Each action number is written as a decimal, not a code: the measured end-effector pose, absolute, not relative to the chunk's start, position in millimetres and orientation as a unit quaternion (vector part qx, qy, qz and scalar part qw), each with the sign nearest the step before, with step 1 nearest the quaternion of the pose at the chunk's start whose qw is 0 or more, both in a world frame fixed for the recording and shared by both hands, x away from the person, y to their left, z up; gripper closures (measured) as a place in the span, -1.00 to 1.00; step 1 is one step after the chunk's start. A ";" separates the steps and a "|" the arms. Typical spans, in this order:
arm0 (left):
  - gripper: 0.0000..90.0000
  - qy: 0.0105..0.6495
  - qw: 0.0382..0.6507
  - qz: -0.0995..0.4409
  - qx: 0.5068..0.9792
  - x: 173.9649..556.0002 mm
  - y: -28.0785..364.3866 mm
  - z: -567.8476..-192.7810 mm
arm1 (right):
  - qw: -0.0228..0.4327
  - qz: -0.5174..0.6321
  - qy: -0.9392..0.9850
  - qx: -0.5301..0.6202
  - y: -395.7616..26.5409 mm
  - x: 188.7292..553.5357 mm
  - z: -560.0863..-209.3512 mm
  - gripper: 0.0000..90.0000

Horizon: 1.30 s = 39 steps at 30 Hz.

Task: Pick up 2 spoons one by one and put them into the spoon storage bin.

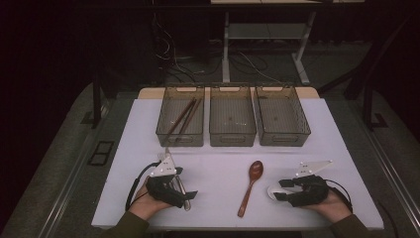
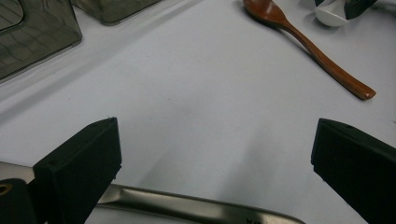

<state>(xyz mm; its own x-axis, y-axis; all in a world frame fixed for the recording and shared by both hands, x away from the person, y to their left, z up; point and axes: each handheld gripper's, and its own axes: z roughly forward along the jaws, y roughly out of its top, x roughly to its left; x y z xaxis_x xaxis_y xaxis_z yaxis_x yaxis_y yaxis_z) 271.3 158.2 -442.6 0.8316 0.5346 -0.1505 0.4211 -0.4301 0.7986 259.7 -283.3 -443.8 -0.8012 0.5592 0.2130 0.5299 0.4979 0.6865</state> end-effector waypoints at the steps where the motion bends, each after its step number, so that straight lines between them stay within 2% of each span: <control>1: -0.98 0.283 0.452 0.063 0.844 271.3 158.2 -442.6 | 0.017 0.389 0.866 0.314 -283.0 259.7 -443.9 0.00; 18: -0.98 0.283 0.450 0.061 0.845 270.9 157.7 -442.9 | 0.014 0.364 0.890 0.275 -277.7 254.4 -446.6 0.17; 27: -0.98 0.281 0.449 0.061 0.846 270.7 157.2 -443.0 | 0.022 0.356 0.899 0.254 -277.8 251.2 -445.6 0.41; 39: -0.98 0.280 0.449 0.060 0.846 270.5 156.9 -443.1 | 0.010 0.365 0.899 0.242 -279.8 250.8 -443.7 0.72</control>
<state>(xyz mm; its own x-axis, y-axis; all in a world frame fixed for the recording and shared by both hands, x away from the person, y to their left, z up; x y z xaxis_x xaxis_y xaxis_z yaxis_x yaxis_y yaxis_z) 270.5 156.9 -443.1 0.8360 0.5277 -0.1502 0.4204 -0.4402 0.7934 250.8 -279.8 -443.7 -0.8829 0.4424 0.1575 0.4271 0.6171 0.6609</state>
